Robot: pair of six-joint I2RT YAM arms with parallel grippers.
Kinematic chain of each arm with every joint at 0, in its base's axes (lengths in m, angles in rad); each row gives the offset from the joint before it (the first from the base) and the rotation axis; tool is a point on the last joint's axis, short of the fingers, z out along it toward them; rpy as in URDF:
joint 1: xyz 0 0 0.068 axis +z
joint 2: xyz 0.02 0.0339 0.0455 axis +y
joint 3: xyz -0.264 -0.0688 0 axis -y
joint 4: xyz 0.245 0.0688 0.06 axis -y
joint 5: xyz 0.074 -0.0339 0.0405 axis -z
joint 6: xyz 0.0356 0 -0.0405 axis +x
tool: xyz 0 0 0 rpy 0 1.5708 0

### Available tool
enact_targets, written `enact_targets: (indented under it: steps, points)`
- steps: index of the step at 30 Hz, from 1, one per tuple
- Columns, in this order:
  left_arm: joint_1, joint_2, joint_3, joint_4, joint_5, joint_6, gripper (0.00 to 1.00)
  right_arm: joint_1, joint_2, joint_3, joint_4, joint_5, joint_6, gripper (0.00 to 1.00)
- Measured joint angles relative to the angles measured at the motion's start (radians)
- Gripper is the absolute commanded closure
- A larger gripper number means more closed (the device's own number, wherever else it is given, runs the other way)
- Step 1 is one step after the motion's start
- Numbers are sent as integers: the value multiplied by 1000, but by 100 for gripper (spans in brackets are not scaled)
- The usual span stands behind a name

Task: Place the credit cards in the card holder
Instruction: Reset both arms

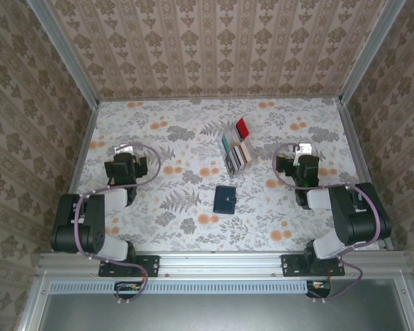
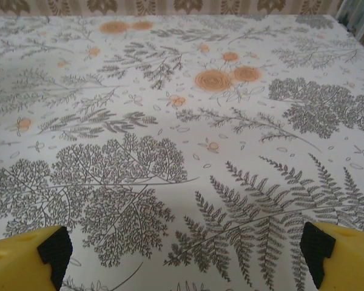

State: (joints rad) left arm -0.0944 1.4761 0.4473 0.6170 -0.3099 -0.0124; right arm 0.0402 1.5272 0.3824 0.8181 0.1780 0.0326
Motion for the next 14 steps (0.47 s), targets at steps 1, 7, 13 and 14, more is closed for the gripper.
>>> enact_targets:
  steps: [1, 7, 13, 14]
  points:
    - [5, 13, -1, 18, 20, 8, 0, -2, 0, 0, 6, 0, 0, 1]
    - [42, 57, -78, 200, 79, 18, 0, -2, 0, 0, 14, -3, 0, 0]
    - [37, 61, -77, 240, 78, 18, 0, -2, 0, 2, 16, -3, 0, 0]
    - [37, 61, -77, 245, 78, 18, 0, -2, 0, 2, 17, -3, 0, 1]
